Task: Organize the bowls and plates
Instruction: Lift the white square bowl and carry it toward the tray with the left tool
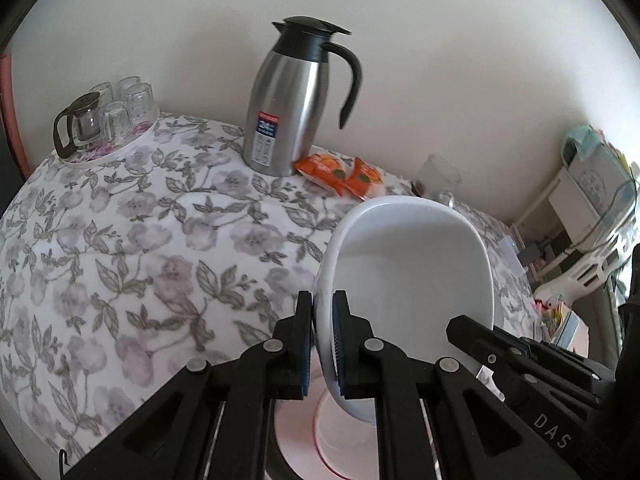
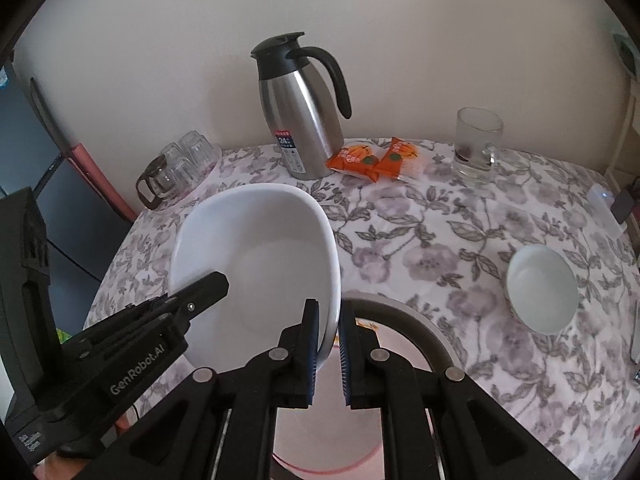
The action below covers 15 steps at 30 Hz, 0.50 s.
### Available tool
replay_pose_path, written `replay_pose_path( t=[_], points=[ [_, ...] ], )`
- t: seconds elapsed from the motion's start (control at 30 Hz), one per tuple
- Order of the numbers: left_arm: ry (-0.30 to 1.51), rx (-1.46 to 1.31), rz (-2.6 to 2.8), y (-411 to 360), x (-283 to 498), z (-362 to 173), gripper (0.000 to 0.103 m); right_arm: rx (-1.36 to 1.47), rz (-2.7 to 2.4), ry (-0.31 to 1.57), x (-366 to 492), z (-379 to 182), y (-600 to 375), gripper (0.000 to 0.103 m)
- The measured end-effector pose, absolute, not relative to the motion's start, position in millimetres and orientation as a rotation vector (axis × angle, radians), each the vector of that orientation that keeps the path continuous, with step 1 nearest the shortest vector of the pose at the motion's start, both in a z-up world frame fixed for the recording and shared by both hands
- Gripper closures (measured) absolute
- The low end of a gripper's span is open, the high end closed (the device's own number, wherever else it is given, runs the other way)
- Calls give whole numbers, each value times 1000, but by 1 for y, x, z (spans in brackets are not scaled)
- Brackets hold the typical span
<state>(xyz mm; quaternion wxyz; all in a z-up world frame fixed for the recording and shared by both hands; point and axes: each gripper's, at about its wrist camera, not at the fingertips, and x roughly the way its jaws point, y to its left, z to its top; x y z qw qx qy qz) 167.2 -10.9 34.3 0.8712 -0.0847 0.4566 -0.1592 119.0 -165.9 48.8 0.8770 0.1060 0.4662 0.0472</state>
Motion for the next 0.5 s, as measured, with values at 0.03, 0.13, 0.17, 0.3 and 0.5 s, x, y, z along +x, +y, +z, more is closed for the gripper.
replay_pose_path(
  t=[0.03,0.13,0.17,0.3,0.5],
  points=[
    [952,-165,-337,-15,163,34,93,218,101,966,115,49,-168,92],
    [948,-140,-347,-27,151,34,93,213,114,946,103,48,-180,92],
    [948,-135,-348,-30,148,34,93,216,119,942,100,48,-183,92],
    [935,-100,-352,-42,135,35,93,234,140,925,87,44,-198,92],
    [934,-46,-360,-59,120,31,92,266,156,899,71,36,-217,92]
  ],
)
